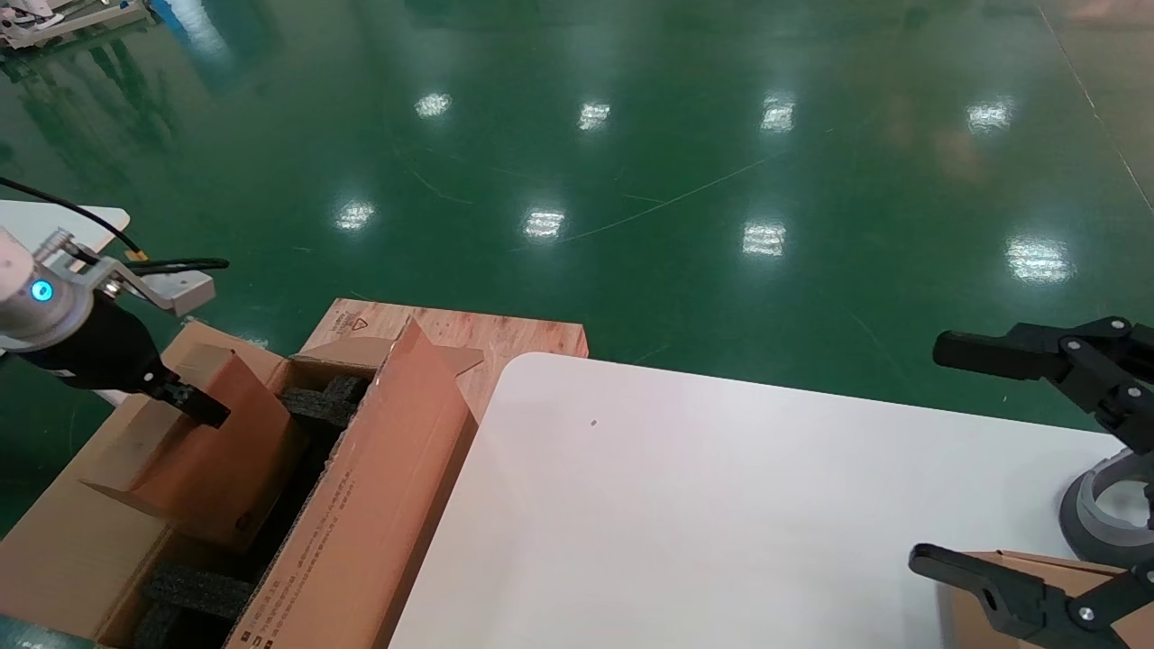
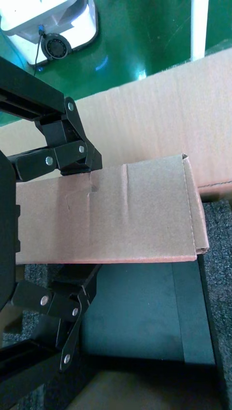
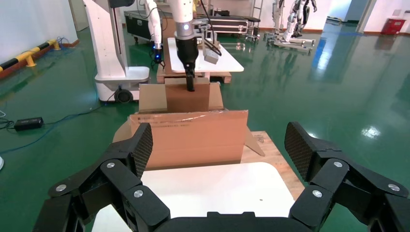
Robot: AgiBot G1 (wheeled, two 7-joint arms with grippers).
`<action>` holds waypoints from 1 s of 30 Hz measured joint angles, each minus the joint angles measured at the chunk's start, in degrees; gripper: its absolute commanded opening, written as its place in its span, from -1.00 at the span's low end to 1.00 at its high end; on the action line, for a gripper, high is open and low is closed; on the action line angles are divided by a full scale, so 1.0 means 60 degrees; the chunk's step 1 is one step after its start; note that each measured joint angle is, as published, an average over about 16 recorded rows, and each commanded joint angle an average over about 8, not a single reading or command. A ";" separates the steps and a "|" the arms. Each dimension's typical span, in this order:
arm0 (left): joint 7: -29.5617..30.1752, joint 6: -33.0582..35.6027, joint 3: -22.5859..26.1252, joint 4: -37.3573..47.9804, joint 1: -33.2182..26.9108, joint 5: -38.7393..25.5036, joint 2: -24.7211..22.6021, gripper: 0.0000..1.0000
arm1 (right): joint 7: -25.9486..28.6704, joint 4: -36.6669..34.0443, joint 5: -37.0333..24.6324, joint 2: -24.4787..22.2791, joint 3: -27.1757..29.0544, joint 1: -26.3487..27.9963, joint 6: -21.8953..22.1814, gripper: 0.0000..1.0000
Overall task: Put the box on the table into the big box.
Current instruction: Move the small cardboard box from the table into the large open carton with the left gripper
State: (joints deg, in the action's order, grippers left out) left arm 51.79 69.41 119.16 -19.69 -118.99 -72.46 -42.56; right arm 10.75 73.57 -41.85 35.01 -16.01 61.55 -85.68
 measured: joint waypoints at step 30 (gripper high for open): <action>0.0082 -0.0420 -0.0037 0.0601 0.1165 -0.0069 -0.0698 1.00 | 0.0000 0.0000 0.0000 0.0000 0.0000 0.0000 0.0000 1.00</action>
State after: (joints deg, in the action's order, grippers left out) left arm 52.28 66.89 118.94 -16.09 -112.00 -72.88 -46.75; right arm 10.75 73.57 -41.85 35.01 -16.01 61.55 -85.68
